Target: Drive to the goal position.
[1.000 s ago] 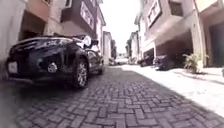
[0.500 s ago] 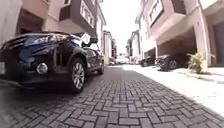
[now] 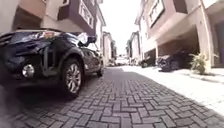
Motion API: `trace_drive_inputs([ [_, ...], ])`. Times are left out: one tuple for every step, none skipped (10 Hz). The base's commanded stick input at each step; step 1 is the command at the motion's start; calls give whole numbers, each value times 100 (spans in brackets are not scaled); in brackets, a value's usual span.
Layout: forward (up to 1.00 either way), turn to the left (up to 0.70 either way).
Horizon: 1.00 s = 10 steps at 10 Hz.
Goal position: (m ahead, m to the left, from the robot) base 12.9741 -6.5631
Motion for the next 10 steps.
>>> trace_drive_inputs([
  [50, 0],
  [50, -31],
  [50, 0],
  [50, 0],
  [50, 0],
  [50, 0],
  [50, 0],
  [50, 0],
  [50, 0],
  [50, 0],
])
